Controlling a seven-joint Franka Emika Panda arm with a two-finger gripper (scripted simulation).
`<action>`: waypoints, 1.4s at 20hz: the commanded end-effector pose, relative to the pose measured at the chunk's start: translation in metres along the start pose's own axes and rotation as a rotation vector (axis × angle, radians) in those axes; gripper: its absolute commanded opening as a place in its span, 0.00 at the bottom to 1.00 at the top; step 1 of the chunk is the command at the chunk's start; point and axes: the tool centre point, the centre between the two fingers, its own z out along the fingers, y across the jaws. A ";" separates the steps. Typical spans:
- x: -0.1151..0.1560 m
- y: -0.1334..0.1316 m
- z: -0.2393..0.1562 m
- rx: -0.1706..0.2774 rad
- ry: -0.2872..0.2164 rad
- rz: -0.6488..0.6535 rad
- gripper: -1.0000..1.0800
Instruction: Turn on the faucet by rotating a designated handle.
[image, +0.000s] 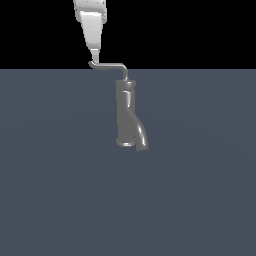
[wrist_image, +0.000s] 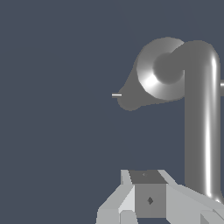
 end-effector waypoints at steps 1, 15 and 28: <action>0.000 0.006 0.000 0.000 0.000 0.000 0.00; -0.003 0.044 0.000 0.001 0.000 0.000 0.00; -0.002 0.070 0.000 0.005 0.001 -0.004 0.00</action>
